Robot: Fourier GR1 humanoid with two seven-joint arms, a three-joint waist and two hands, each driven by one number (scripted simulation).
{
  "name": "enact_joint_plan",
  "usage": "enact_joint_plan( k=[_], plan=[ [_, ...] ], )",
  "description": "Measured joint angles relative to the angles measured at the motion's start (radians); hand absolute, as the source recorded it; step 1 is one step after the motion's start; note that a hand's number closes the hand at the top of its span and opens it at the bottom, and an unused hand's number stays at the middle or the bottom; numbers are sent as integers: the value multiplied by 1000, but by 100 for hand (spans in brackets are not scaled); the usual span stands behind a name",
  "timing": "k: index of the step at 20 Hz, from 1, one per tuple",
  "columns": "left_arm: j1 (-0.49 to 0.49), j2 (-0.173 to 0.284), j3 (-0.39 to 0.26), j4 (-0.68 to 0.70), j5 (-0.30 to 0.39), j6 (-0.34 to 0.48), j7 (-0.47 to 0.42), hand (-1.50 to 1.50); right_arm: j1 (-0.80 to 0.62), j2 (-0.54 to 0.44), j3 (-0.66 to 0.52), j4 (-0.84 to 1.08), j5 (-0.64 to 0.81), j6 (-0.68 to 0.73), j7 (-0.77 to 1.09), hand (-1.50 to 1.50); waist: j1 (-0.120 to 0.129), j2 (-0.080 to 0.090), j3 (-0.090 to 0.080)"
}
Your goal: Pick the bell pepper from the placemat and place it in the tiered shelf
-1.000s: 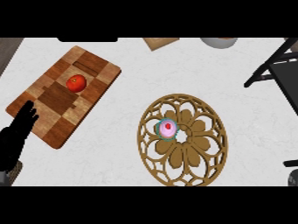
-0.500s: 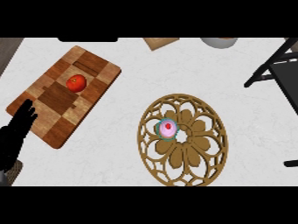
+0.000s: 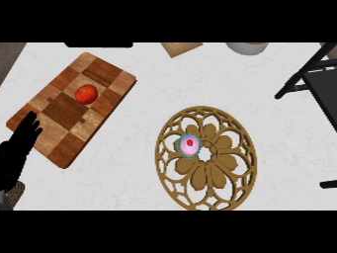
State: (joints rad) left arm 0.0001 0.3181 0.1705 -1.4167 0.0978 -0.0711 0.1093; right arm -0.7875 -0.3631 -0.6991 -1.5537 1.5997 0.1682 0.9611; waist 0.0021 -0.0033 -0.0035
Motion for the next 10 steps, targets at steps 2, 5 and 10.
enact_joint_plan(
  k=[2,5,10],
  plan=[
    [13,-10,-5,-16,-6,5,3,0,3,1,-6,-12,-29,-28,6,-150,1,1,1],
    [19,-15,-1,-3,-10,3,-17,0,-14,12,-24,-61,-77,-53,21,-150,0,1,3],
    [12,-19,-3,-17,-16,8,8,0,-14,40,-39,-185,-155,-73,37,-150,-4,0,3]
  ],
)
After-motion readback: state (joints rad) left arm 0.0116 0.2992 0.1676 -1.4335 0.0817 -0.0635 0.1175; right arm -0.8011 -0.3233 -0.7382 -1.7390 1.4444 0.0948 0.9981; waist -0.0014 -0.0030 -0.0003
